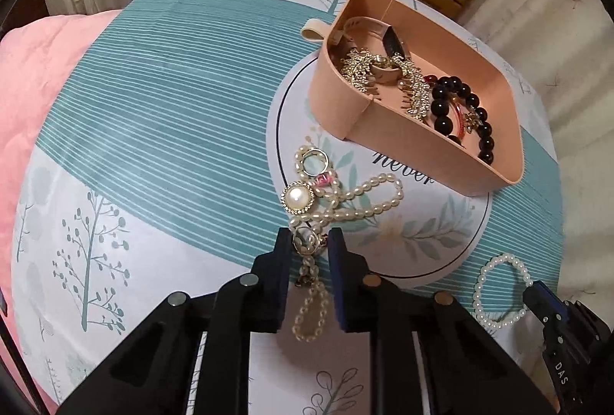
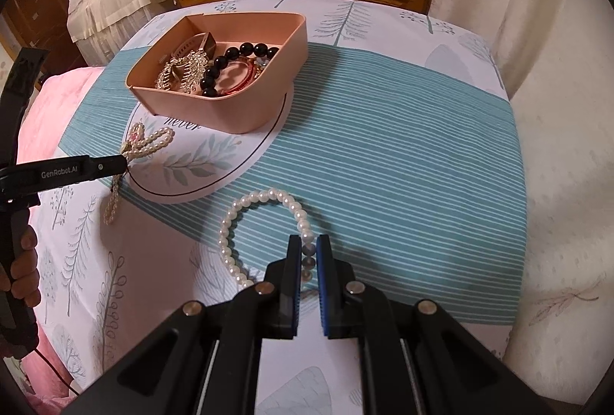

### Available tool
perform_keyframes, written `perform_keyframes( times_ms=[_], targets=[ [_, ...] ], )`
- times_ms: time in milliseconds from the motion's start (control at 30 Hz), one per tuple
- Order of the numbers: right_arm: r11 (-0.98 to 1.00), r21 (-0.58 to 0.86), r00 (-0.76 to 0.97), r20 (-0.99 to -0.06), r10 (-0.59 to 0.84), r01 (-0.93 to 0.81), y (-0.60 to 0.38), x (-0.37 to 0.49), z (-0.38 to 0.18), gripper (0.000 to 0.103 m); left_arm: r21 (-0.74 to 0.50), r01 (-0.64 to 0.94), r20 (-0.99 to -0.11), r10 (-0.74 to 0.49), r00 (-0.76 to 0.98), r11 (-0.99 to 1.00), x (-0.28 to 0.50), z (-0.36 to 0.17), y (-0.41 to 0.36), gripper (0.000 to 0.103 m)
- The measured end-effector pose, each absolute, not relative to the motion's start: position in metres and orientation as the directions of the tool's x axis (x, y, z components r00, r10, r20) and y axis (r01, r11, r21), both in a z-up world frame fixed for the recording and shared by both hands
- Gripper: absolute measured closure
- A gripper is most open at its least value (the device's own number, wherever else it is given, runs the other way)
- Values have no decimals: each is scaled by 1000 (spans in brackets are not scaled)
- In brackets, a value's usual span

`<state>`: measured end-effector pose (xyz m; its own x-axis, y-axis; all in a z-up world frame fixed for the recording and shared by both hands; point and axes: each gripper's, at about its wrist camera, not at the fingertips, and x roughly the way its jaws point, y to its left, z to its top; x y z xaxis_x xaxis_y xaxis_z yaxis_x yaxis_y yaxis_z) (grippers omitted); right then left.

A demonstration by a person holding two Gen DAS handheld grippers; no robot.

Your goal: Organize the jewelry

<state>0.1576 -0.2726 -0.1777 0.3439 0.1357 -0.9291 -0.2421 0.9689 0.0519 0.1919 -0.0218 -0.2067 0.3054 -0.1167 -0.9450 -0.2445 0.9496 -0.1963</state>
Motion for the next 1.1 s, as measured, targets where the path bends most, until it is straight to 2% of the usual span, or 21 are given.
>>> perform_keyframes(
  times_ms=[200, 433, 633, 900, 1100],
  targets=[
    [971, 83, 352, -922, 160, -223, -273, 159, -172, 96, -220, -232, -937, -139, 319, 948, 189, -204, -21, 88],
    [962, 210, 367, -893, 261, -173, -276, 161, -157, 96, -235, -218, -928, -152, 340, 947, 181, -192, -14, 88],
    [937, 318, 416, -840, 350, -147, -276, 166, -132, 96, -257, -213, -924, -175, 341, 943, 177, -177, -9, 88],
    [907, 375, 512, -751, 417, -189, -270, 181, -85, 96, -214, -129, -933, -163, 322, 968, 189, -146, -17, 88],
    [885, 387, 571, -678, 463, -259, -258, 202, -57, 96, -235, -42, -913, -206, 351, 971, 205, -118, -32, 88]
  ],
)
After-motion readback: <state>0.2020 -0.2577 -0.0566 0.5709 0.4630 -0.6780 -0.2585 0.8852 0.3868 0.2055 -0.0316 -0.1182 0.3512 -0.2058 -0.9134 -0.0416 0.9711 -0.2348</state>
